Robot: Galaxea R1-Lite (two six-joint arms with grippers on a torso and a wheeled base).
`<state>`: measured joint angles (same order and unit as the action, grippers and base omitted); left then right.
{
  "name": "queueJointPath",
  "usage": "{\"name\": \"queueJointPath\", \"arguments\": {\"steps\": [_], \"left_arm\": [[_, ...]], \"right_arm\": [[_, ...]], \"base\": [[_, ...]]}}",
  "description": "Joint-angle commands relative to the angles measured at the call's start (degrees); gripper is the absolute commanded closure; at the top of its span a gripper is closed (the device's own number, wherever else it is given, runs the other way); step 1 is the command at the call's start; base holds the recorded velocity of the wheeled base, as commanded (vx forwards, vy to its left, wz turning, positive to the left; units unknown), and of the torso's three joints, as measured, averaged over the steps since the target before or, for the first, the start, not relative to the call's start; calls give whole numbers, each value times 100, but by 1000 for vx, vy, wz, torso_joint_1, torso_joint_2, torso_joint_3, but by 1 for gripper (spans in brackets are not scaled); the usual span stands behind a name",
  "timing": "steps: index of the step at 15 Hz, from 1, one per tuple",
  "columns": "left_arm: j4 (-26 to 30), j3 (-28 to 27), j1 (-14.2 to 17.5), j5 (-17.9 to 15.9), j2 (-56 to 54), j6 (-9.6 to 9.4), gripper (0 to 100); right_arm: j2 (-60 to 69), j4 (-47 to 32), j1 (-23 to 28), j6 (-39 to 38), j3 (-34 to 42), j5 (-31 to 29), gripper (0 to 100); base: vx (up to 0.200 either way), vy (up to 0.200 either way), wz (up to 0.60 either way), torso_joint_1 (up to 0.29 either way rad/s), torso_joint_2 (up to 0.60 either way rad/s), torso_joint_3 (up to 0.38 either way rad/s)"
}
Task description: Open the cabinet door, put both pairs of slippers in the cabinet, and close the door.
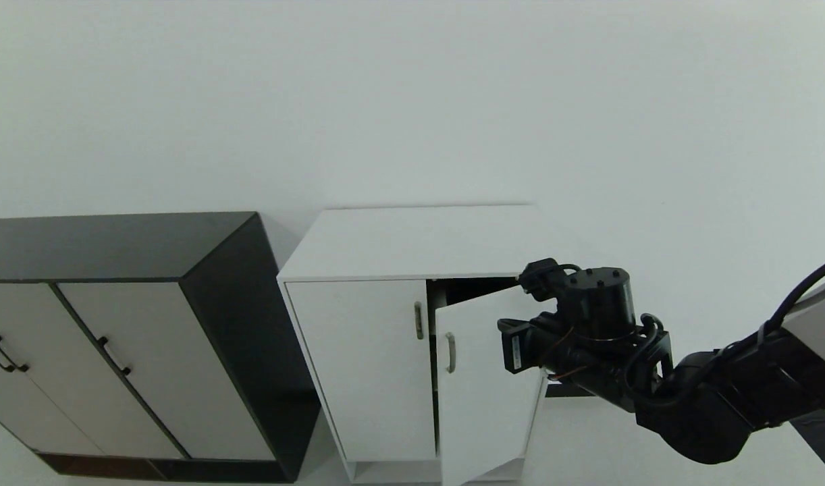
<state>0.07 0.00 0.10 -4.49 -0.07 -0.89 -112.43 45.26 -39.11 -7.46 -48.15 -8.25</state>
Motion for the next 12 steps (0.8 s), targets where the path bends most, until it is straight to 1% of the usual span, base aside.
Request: {"name": "queueJointPath", "arguments": {"steps": [1, 2, 3, 5, 8, 10, 12], "left_arm": [[1, 0, -1, 0, 7, 1, 100], [1, 0, -1, 0, 7, 1, 100], [1, 0, -1, 0, 7, 1, 100], [1, 0, -1, 0, 7, 1, 100], [1, 0, -1, 0, 7, 1, 100], [1, 0, -1, 0, 7, -8, 100], [1, 0, -1, 0, 7, 1, 100]], "right_arm": [[-15, 299, 0, 87, 315, 342, 100], [-24, 563, 52, 263, 570, 720, 100], [-51, 668, 87, 377, 676, 843, 100], [-182, 747, 87, 395, 737, 913, 100], [-297, 747, 96, 403, 922, 1344, 100], [-385, 747, 140, 491, 939, 1423, 100], [-446, 756, 149, 509, 966, 1546, 100]], "base": [[0, 0, 0, 0, 0, 0], [200, 0, 0, -2, 7, 2], [200, 0, 0, -7, 2, 7], [200, 0, 0, -12, -12, 12], [200, 0, 0, 12, 9, 1], [200, 0, 0, 0, 5, -2], [0, 0, 0, 0, 0, 0]]}}
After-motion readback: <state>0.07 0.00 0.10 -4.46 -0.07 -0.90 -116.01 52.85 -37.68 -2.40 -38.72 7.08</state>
